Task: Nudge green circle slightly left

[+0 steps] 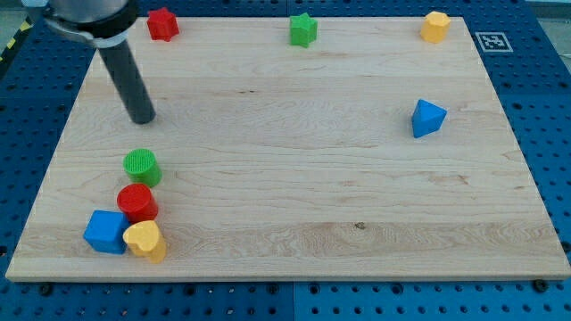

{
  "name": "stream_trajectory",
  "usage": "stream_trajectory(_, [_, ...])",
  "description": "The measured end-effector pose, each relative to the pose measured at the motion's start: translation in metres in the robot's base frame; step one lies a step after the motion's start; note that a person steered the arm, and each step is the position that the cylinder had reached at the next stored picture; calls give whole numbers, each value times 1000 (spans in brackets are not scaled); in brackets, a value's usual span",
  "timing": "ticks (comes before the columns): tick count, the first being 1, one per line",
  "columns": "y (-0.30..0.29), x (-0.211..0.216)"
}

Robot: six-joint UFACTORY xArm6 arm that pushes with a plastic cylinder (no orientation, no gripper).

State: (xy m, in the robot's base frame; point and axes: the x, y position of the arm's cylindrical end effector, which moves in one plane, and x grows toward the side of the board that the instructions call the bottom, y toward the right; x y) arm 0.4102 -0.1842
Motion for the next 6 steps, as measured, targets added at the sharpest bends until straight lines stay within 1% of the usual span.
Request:
stream_trajectory(1, [49, 23])
stream_trajectory(2, [58, 45])
stream_trajectory(4, [35, 78])
stream_trajectory(6, [9, 78])
